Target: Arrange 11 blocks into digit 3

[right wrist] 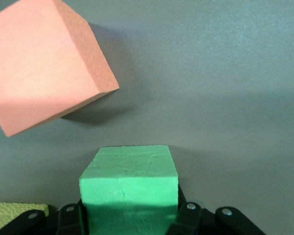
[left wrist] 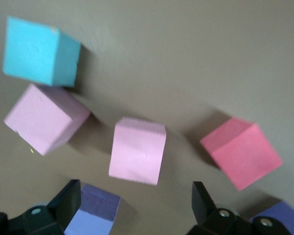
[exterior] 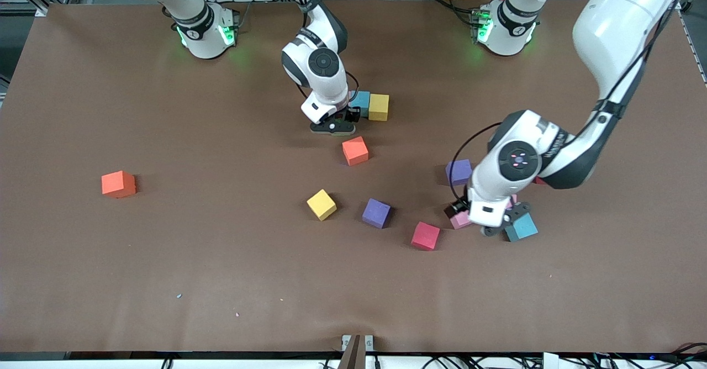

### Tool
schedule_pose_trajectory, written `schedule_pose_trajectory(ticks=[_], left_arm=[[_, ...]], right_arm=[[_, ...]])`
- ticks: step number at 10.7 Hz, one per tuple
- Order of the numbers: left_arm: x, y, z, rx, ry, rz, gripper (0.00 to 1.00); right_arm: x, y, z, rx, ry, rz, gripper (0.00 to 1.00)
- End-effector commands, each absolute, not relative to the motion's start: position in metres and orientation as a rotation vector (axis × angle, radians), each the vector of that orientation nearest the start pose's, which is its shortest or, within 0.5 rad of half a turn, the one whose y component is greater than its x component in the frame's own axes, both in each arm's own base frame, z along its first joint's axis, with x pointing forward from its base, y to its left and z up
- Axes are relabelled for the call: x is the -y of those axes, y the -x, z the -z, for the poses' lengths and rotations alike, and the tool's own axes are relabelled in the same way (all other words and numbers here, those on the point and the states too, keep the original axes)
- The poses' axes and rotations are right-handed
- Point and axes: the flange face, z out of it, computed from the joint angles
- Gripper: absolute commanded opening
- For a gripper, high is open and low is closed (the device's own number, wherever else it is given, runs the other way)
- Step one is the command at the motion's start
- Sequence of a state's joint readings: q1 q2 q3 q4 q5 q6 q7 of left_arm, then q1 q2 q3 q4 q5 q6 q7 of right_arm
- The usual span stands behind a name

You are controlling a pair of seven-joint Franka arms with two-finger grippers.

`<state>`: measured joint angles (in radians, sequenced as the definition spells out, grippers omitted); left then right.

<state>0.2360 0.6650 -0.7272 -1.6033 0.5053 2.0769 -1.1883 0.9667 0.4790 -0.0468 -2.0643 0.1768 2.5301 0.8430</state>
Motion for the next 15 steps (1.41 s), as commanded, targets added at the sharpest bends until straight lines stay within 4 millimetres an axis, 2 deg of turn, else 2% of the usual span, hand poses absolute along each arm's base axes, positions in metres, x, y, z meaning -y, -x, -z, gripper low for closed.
schedule_pose_trajectory(ticks=[1, 2, 4, 5, 7, 9, 12, 15], left_arm=[[0.206, -0.661, -0.352, 0.838, 3.009, 0.079, 1.00], [0.191, -0.667, -0.363, 0.814, 2.993, 0.066, 1.00], [0.154, -0.663, -0.390, 0.746, 2.958, -0.007, 1.00], [0.147, -0.662, -0.396, 0.720, 2.985, -0.053, 1.00], [0.145, -0.660, -0.394, 0.706, 2.983, -0.076, 1.00], [0.153, -0.657, -0.393, 0.685, 2.982, -0.088, 1.00], [0.155, -0.655, -0.390, 0.641, 2.963, -0.102, 1.00], [0.155, -0.651, -0.395, 0.587, 2.973, -0.128, 1.00]], right_arm=[[-0.473, -0.348, -0.194, -0.144, 3.092, -0.110, 0.00], [-0.475, -0.345, -0.194, -0.139, 3.093, -0.111, 0.00], [-0.476, -0.344, -0.193, -0.137, 3.095, -0.114, 0.00], [-0.475, -0.344, -0.192, -0.137, 3.097, -0.117, 0.00], [-0.475, -0.343, -0.192, -0.136, 3.103, -0.125, 0.00], [-0.474, -0.345, -0.192, -0.139, 3.105, -0.127, 0.00], [-0.472, -0.345, -0.192, -0.143, 3.109, -0.133, 0.00], [-0.471, -0.345, -0.191, -0.143, 3.116, -0.143, 0.00]])
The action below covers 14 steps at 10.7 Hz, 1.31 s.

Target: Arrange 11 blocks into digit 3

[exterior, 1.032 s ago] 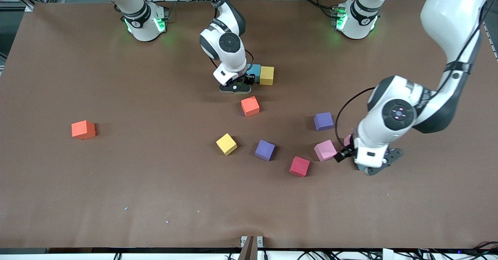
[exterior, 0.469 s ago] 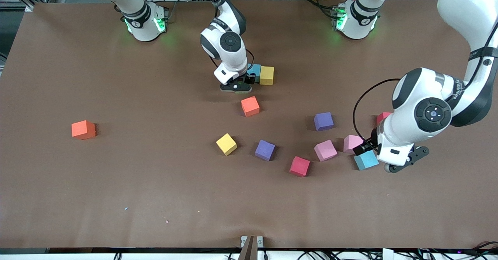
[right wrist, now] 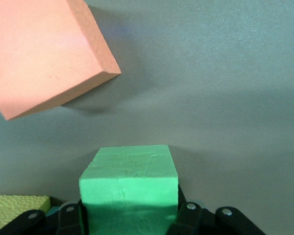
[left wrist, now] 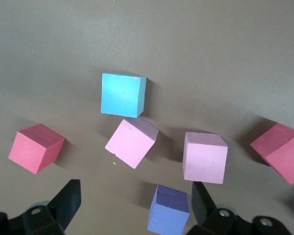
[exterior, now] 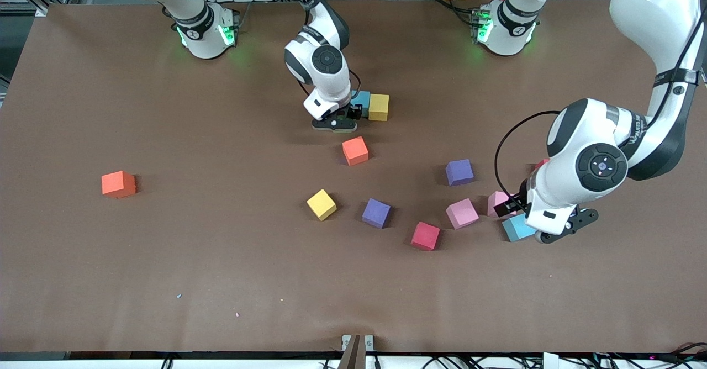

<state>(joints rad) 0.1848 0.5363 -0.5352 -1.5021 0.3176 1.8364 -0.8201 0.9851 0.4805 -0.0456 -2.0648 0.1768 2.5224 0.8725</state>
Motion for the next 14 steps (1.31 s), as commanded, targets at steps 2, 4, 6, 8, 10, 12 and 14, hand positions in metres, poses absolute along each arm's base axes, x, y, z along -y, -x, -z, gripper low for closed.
schedule_pose_trajectory(ticks=[2, 4, 6, 8, 10, 12, 14], left_arm=[[0.157, -0.648, -0.393, 0.566, 2.968, -0.157, 1.00], [0.173, -0.642, -0.386, 0.560, 3.006, -0.231, 1.00], [0.200, -0.634, -0.370, 0.552, 3.048, -0.319, 1.00], [0.210, -0.622, -0.349, 0.531, 3.063, -0.350, 1.00], [0.213, -0.611, -0.320, 0.508, 3.064, -0.339, 1.00], [0.219, -0.594, -0.289, 0.488, 3.068, -0.336, 1.00], [0.232, -0.585, -0.266, 0.523, 3.103, -0.275, 1.00]], right_arm=[[-0.470, -0.346, -0.192, -0.147, 3.117, -0.147, 0.00], [-0.469, -0.347, -0.192, -0.147, 3.120, -0.152, 0.00], [-0.468, -0.349, -0.193, -0.151, 3.121, -0.153, 0.00], [-0.468, -0.349, -0.193, -0.151, 3.121, -0.153, 0.00], [-0.470, -0.347, -0.192, -0.149, 3.120, -0.152, 0.00], [-0.471, -0.345, -0.192, -0.144, 3.122, -0.153, 0.00], [-0.469, -0.346, -0.191, -0.147, 3.124, -0.156, 0.00]])
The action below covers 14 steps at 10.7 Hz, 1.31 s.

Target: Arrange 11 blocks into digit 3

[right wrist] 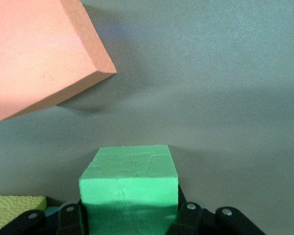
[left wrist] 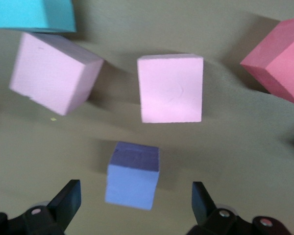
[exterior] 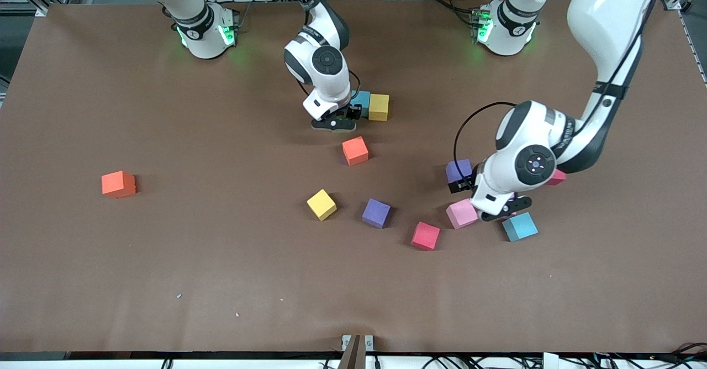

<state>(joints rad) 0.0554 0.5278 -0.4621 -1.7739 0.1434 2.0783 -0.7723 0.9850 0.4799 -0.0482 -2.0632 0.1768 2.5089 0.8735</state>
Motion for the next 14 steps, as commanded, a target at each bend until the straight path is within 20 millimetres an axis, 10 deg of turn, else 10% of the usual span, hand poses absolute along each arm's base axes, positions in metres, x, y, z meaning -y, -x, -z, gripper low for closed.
schedule_pose_trajectory(ticks=[1, 4, 7, 14], left_arm=[[0.242, -0.579, -0.255, 0.522, 3.083, -0.258, 1.00], [0.236, -0.574, -0.229, 0.518, 3.001, -0.210, 1.00], [0.234, -0.564, -0.217, 0.494, 2.996, -0.213, 1.00], [0.230, -0.540, -0.188, 0.463, 3.032, -0.184, 1.00]], right_arm=[[-0.469, -0.347, -0.191, -0.149, 3.124, -0.156, 0.00], [-0.470, -0.346, -0.192, -0.149, 3.123, -0.155, 0.03], [-0.472, -0.347, -0.193, -0.160, 3.118, -0.149, 0.99], [-0.482, -0.359, -0.225, -0.181, 3.090, -0.134, 1.00]])
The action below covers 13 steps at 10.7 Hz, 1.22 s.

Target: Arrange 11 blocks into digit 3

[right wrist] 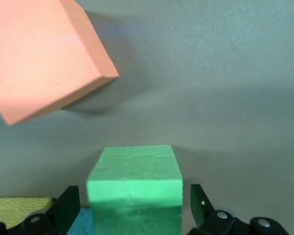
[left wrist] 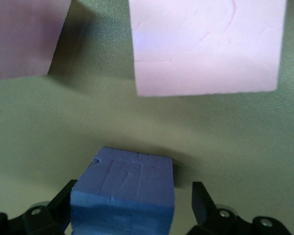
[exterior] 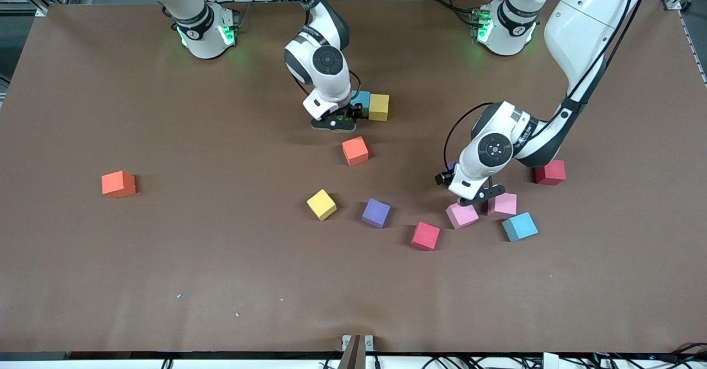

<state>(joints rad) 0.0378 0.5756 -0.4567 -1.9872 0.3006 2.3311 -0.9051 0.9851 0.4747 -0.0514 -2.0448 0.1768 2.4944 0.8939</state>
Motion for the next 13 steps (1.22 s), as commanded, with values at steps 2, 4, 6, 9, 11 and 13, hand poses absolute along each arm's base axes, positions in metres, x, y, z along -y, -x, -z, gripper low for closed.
schedule_pose_trajectory(ticks=[2, 4, 6, 9, 11, 13], left_arm=[[0.230, -0.539, -0.186, 0.444, 3.027, -0.179, 1.00], [0.230, -0.537, -0.184, 0.443, 3.024, -0.186, 0.67], [0.228, -0.539, -0.185, 0.452, 3.025, -0.183, 0.11], [0.229, -0.548, -0.203, 0.597, 3.009, -0.136, 0.10], [0.229, -0.558, -0.224, 0.710, 3.004, -0.102, 0.10], [0.231, -0.569, -0.239, 0.888, 2.979, -0.109, 0.10]], right_arm=[[-0.489, -0.371, -0.255, -0.173, 3.107, -0.161, 1.00], [-0.490, -0.390, -0.275, -0.158, 3.123, -0.122, 1.00], [-0.495, -0.401, -0.290, -0.127, 3.117, -0.060, 1.00], [-0.492, -0.426, -0.285, 0.042, 3.129, 0.190, 1.00], [-0.492, -0.439, -0.263, 0.111, 3.087, 0.265, 1.00], [-0.507, -0.440, -0.247, 0.140, 3.055, 0.297, 1.00]])
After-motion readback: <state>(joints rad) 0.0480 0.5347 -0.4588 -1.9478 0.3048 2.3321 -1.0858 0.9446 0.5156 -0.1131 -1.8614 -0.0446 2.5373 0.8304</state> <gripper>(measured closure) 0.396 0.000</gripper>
